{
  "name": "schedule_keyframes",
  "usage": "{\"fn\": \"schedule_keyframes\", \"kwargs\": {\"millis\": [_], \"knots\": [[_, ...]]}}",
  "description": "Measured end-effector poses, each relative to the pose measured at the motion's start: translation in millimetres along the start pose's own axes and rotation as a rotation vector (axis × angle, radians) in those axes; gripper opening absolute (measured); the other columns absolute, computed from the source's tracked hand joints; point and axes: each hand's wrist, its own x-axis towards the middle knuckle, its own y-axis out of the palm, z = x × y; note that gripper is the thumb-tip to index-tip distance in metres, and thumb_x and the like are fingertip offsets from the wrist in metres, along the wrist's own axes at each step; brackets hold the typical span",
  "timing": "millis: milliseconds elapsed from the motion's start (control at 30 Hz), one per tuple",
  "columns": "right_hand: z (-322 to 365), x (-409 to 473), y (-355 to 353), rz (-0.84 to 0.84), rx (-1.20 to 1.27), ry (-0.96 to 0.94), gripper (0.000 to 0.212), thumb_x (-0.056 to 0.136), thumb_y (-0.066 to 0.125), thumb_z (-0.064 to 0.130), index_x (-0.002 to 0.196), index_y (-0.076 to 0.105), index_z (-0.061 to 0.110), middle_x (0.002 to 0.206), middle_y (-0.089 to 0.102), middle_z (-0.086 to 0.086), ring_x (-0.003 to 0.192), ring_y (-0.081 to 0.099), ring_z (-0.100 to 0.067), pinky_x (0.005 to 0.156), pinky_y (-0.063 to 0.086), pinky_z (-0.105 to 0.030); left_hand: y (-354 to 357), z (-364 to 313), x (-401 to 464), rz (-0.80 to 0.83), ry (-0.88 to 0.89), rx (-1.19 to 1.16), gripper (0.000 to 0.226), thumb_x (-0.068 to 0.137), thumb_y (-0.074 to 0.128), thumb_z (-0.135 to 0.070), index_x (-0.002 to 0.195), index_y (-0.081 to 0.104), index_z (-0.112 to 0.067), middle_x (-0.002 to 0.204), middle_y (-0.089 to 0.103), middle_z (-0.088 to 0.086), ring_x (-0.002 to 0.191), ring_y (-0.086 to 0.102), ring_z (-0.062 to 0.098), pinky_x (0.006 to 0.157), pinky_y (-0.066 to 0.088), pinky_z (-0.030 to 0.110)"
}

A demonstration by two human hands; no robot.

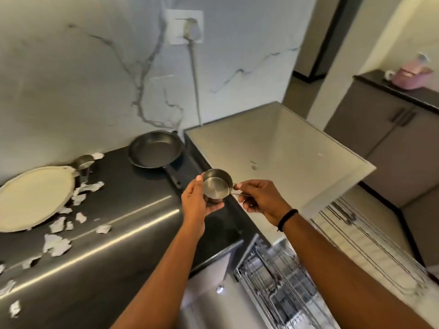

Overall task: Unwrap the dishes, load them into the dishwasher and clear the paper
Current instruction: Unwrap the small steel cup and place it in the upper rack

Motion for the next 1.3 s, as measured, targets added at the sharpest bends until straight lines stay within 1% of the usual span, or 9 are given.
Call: {"fn": "schedule_keyframes", "kwargs": {"millis": [167,300,533,667,867,967,1033,1133,1300], "knots": [[-26.7,-41.0,-98.3,-0.146,0.043,0.012,0.016,0.096,0.067,0.020,0.093,0.077,0.009,0.067,0.069,-0.010,0.048,0.053,-0.013,0.049,0.044,-0.021,84.9,54.9,-35.3,0.060,-0.057,0.101,0.013,0.103,0.053,-0.037,0.104,0.062,-0.027,0.122,0.061,0.019,0.104,0.066,0.042,0.062,0.062,0.045],[-42.1,-65.1,-166.6,-0.262,0.068,0.021,0.013,0.094,0.069,0.015,0.089,0.078,0.006,0.064,0.069,-0.012,0.046,0.054,-0.014,0.051,0.044,-0.023,142.1,91.2,-62.1,0.138,-0.081,0.166,0.015,0.104,0.054,-0.032,0.111,0.063,-0.023,0.119,0.062,0.019,0.098,0.067,0.045,0.062,0.062,0.044],[-77.0,-99.0,-274.2,-0.501,0.188,0.066,0.018,0.092,0.070,0.015,0.085,0.073,0.000,0.064,0.068,-0.016,0.040,0.054,-0.016,0.044,0.041,-0.023,224.6,136.7,-78.3,0.438,-0.094,0.406,0.009,0.100,0.061,-0.024,0.103,0.069,-0.023,0.106,0.068,0.022,0.087,0.068,0.044,0.063,0.064,0.039],[-95.9,-110.0,-319.5,-0.646,0.269,0.111,0.018,0.094,0.069,0.016,0.088,0.071,-0.001,0.067,0.067,-0.015,0.040,0.054,-0.015,0.041,0.041,-0.020,272.1,167.0,-76.5,0.571,-0.153,0.466,0.010,0.101,0.059,-0.022,0.106,0.068,-0.021,0.110,0.068,0.024,0.095,0.068,0.043,0.061,0.063,0.037],[-127.3,-104.1,-381.7,-0.850,-0.104,0.179,0.023,0.093,0.069,0.019,0.082,0.074,0.001,0.066,0.070,-0.006,0.051,0.057,-0.018,0.049,0.048,-0.027,330.9,226.7,-50.9,0.623,-0.256,0.545,0.019,0.101,0.059,-0.020,0.115,0.068,-0.011,0.110,0.067,0.025,0.095,0.066,0.037,0.060,0.063,0.039],[-150.0,-91.4,-392.5,-0.807,-0.548,0.261,0.022,0.092,0.066,0.029,0.075,0.069,0.016,0.075,0.070,0.001,0.071,0.065,-0.020,0.065,0.053,-0.031,346.0,257.2,-39.1,0.663,-0.272,0.609,0.012,0.101,0.059,-0.020,0.097,0.070,-0.025,0.116,0.066,0.027,0.102,0.065,0.043,0.055,0.061,0.033],[-163.5,-78.6,-394.3,-0.745,-0.641,0.298,0.015,0.093,0.064,0.035,0.089,0.072,0.023,0.088,0.071,0.003,0.083,0.065,-0.020,0.072,0.053,-0.032,352.7,277.2,-30.0,0.656,-0.321,0.646,0.015,0.101,0.059,-0.020,0.094,0.069,-0.028,0.119,0.065,0.021,0.109,0.064,0.043,0.059,0.063,0.034],[-182.1,-61.8,-398.1,-0.671,-0.656,0.355,0.032,0.091,0.064,0.040,0.118,0.071,0.024,0.109,0.070,0.000,0.098,0.066,-0.021,0.082,0.056,-0.036,361.1,301.6,-16.0,0.592,-0.387,0.687,0.012,0.102,0.057,-0.021,0.099,0.068,-0.022,0.118,0.065,0.015,0.109,0.065,0.039,0.067,0.064,0.039],[-219.6,-33.6,-408.2,-0.551,-0.817,0.382,0.047,0.093,0.062,0.042,0.138,0.057,0.028,0.125,0.064,-0.005,0.115,0.059,-0.027,0.097,0.049,-0.042,375.0,338.8,18.2,0.486,-0.396,0.782,0.024,0.102,0.056,-0.019,0.123,0.067,-0.012,0.116,0.060,0.009,0.108,0.061,0.031,0.079,0.062,0.050]]}}
